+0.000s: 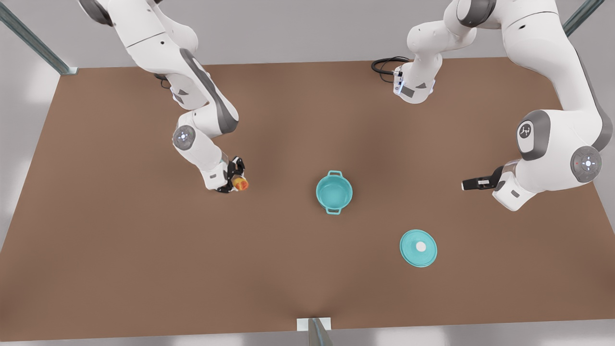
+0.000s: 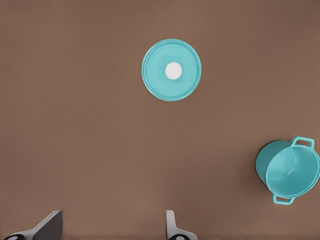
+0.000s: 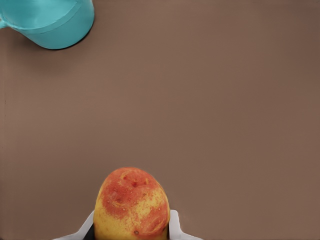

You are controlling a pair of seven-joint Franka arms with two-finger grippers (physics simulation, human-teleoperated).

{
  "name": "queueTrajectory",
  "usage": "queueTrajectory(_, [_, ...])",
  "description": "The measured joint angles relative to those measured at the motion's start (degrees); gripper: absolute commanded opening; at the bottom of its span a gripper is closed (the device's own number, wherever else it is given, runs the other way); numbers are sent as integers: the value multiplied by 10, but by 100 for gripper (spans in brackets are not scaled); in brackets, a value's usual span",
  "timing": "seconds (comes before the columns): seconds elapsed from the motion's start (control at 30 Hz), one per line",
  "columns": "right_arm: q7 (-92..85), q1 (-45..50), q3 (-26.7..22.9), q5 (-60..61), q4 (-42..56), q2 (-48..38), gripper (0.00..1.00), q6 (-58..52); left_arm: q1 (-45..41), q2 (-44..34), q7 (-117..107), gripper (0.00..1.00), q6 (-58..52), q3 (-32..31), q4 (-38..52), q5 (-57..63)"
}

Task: Open the pot lid and put the potato into the pot

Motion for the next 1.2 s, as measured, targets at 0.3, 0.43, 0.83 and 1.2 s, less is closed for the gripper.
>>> queueTrajectory(0.3, [5,76,3,48,102,70,47,0,0,0,5,100,0,0,1,0])
queueTrajectory(0.43, [11,101,2,52,178,127,47,0,0,0,7,100,1,0,1,1])
queueTrajectory(0.83, [35,207,-3,86,391,300,46,11,0,0,10,100,1,0,-3,1])
queueTrajectory(1.2, [54,260,-41,101,444,368,100,54,-1,0,11,100,2,0,-4,1])
